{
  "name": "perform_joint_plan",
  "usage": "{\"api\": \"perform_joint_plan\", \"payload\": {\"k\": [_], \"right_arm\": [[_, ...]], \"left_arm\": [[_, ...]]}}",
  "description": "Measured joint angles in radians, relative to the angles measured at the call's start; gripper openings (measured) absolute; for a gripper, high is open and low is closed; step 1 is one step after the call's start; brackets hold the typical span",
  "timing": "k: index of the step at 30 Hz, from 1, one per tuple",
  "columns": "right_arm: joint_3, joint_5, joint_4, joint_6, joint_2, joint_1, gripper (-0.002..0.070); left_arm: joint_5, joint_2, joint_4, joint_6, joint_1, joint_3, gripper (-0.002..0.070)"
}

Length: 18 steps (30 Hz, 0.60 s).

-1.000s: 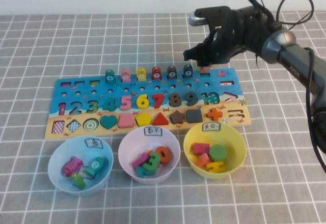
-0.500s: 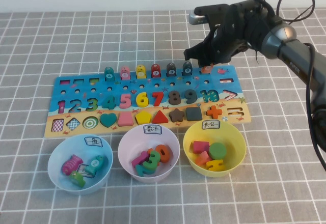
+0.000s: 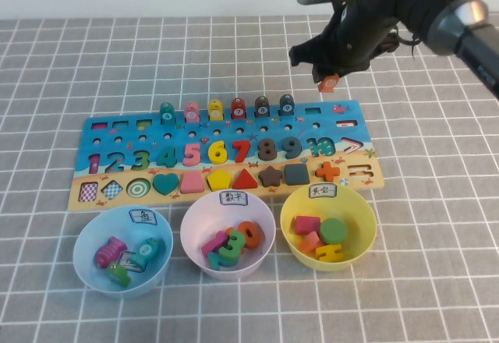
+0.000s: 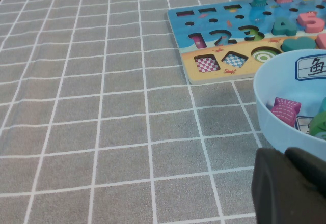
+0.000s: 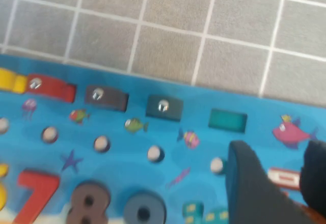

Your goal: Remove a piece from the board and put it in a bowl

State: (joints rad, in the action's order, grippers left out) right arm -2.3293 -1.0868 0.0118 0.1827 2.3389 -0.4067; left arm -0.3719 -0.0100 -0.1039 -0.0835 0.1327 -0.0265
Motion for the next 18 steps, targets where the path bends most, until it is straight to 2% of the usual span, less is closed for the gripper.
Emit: {"api": "perform_joint_plan", "payload": {"k": [8,18], "right_arm": [[0.116,-0.031,0.009,0.000,-0.135,-0.033,0.0196],[0.656,0.293,0.019,0.000,-0.485,-0.125,0.0196]], "left_arm": [[0.000,0.000,0.000,0.000,0.000,0.000,-0.0001],[0.000,0.000,0.000,0.000,0.000,0.000,-0.0001]]}}
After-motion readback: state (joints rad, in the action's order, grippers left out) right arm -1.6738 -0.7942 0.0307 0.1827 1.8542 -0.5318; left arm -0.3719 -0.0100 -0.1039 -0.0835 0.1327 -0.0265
